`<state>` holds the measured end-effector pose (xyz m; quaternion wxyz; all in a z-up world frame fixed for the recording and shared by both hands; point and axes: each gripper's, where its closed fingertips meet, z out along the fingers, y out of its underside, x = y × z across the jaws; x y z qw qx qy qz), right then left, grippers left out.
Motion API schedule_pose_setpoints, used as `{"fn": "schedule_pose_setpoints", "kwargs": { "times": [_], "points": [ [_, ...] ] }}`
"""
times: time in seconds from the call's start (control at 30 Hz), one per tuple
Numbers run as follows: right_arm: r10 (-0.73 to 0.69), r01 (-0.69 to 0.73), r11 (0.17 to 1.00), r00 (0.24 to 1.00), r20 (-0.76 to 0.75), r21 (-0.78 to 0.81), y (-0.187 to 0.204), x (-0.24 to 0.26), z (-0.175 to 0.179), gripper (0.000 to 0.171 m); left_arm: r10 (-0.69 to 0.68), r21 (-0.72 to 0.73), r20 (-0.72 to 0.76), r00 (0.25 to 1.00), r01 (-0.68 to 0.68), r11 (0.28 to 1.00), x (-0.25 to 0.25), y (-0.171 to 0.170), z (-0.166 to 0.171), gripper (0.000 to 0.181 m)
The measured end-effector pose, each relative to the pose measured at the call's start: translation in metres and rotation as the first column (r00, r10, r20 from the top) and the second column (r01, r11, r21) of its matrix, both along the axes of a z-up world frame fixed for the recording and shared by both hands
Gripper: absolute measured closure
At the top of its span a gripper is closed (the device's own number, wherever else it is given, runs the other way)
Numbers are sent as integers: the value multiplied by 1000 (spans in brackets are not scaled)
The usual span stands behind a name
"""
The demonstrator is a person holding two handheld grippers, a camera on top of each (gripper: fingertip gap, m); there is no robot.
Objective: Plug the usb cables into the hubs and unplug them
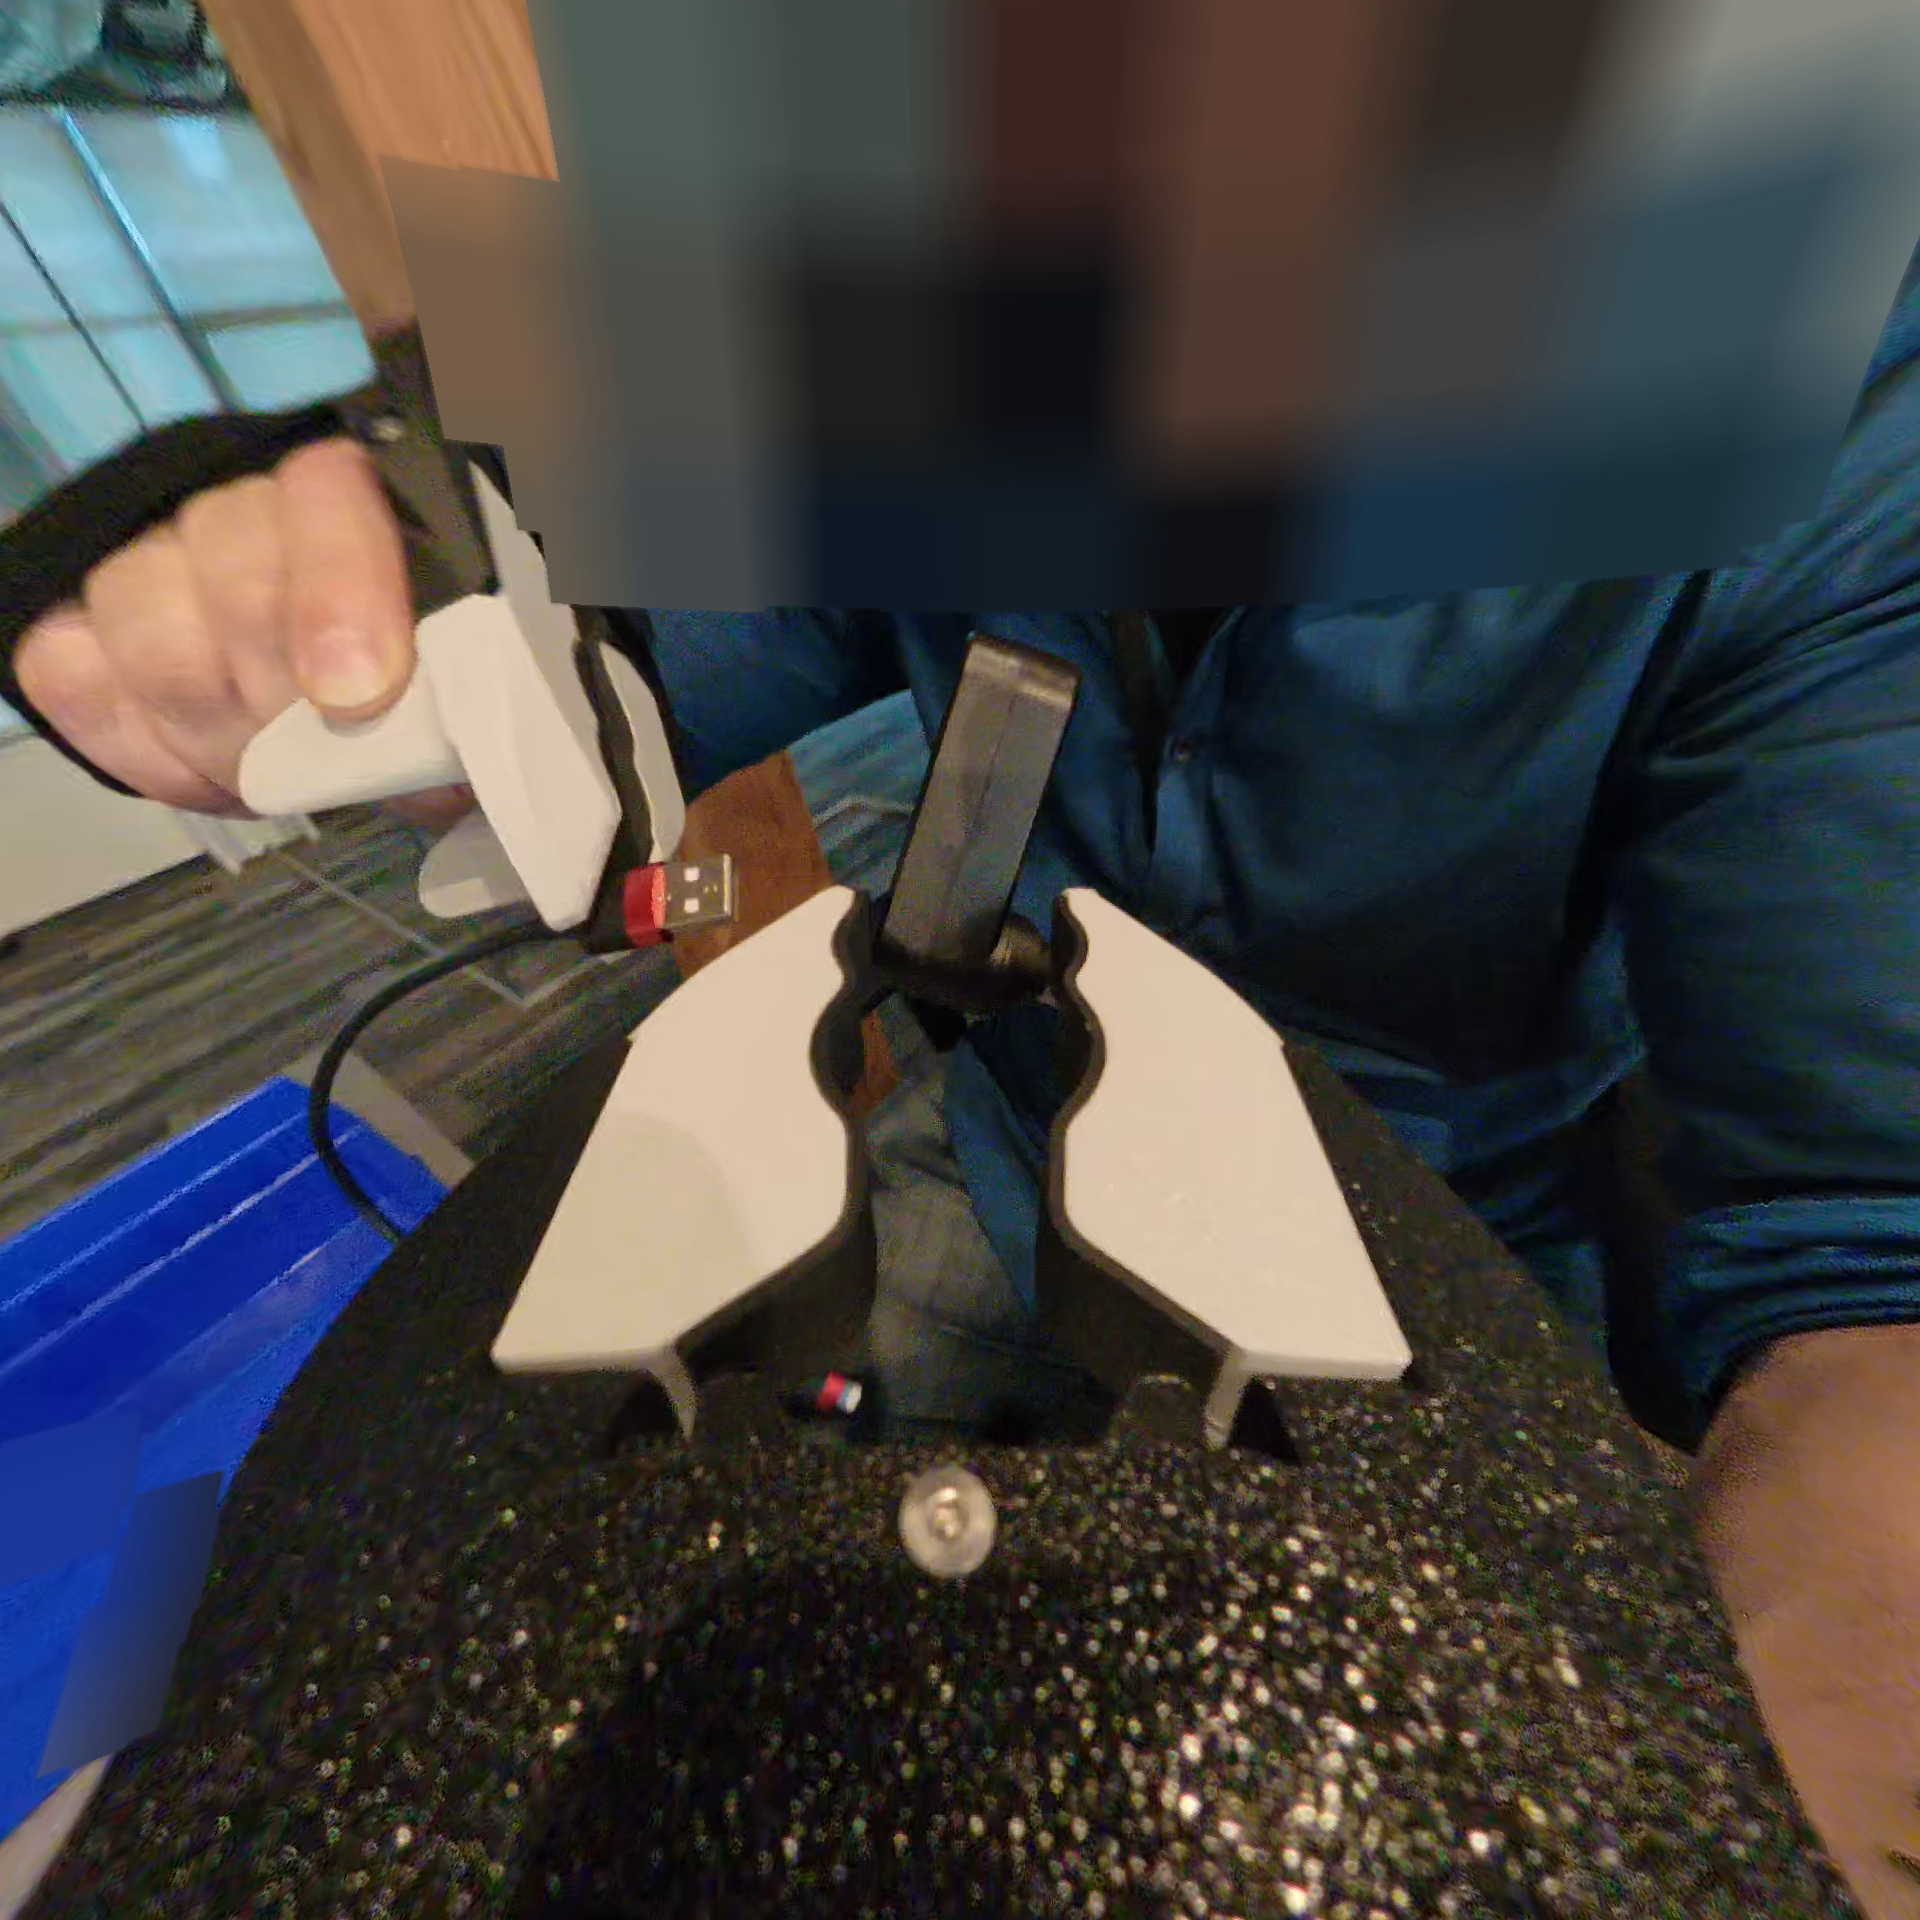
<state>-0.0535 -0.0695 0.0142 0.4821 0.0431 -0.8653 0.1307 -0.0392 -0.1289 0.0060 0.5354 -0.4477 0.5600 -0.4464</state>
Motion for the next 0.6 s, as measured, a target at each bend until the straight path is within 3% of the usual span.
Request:
{"fn": "schedule_pose_setpoints", "kwargs": {
  "times": [0.07, 0.17, 0.3, 0.37, 0.47, 0.6],
  "points": [
    [-8, 19, 999, 978, 209, -49, 7, 5, -3, 165, 28, -14, -40, 999, -28, 1000, -1, 3, -2, 148],
    [-38, 79, 995, 860, 509, -58, 15, 12, -8, 165, 47, -28, -86, 995, -50, 998, 1, 7, -5, 149],
    [-7, 124, 990, 528, 849, -68, 4, 39, -6, 165, 85, -34, -161, 983, -92, 995, 6, 14, -14, 148],
    [-4, 153, 987, 347, 938, -52, -3, 51, -1, 164, 117, -23, -197, 973, -124, 992, 9, 18, -18, 148],
    [-73, 198, 979, 150, 986, 42, -5, 58, -3, 165, 179, 13, -254, 951, -181, 983, 12, 24, -22, 148],
    [-118, 245, 963, -6, 993, 115, -4, 60, -3, 165, 301, 91, -380, 875, -289, 953, 12, 35, -36, 149]
  ]
}}
